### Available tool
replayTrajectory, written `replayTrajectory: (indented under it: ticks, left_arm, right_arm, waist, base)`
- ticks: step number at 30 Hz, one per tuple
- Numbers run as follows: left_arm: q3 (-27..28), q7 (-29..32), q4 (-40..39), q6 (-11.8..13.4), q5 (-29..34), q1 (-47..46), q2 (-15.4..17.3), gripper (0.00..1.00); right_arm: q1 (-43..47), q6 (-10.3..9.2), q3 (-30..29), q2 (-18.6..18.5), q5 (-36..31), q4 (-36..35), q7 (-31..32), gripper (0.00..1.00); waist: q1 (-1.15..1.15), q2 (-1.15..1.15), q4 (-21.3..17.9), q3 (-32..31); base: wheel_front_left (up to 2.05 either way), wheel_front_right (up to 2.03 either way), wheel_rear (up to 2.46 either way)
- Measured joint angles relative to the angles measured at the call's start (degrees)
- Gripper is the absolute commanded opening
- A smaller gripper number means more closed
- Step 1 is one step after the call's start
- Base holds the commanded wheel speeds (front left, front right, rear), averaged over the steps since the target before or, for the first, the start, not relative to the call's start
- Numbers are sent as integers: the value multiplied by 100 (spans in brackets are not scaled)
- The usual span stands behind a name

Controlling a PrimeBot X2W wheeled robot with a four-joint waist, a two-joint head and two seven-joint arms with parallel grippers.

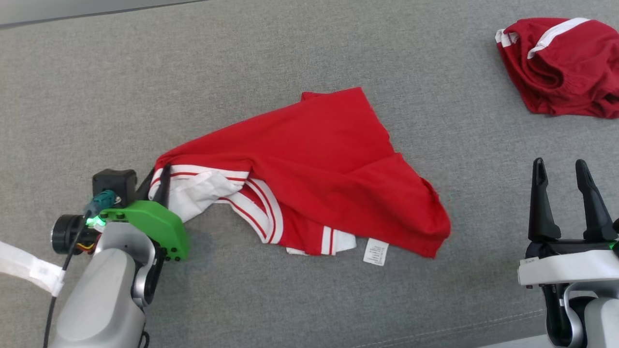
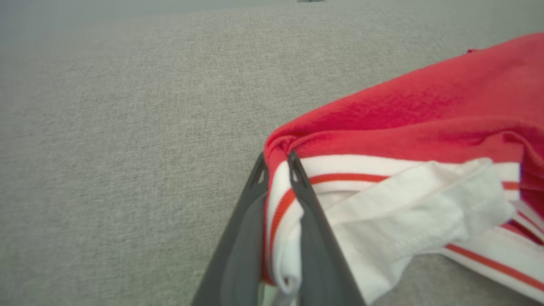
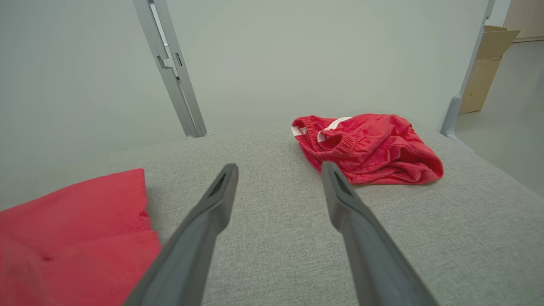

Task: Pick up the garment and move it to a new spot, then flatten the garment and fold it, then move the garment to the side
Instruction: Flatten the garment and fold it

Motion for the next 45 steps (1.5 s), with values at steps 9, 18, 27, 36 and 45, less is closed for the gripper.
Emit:
replayTrajectory:
  ticks: [9,18,27,36,45]
  left_arm:
    - [208,-623,170,-22,-170,22,63,100]
    - [514,-1413,-862,352,18,743,-77,100]
    - [887,-1439,-2494,668,593,1996,-46,100]
    - [799,-1350,-2814,689,604,2301,45,100]
    - [747,-1281,-2911,691,595,2308,76,100]
  right_arm:
    - [-28,0,-19,2,-59,-51,1,100]
    - [38,-1,379,-101,-232,-267,156,100]
    - [285,0,558,-125,-309,-391,357,100]
    - [367,0,606,-126,-307,-403,457,100]
    - [457,0,992,-152,-305,-78,700,100]
  waist:
    - [0,0,112,-76]
    - [0,0,224,-385]
    - [0,0,352,-689]
    - [0,0,404,-836]
    - [0,0,400,-774]
  base:
    - [0,0,0]
    - [0,0,0]
    - [0,0,0]
    - [0,0,0]
    - [0,0,0]
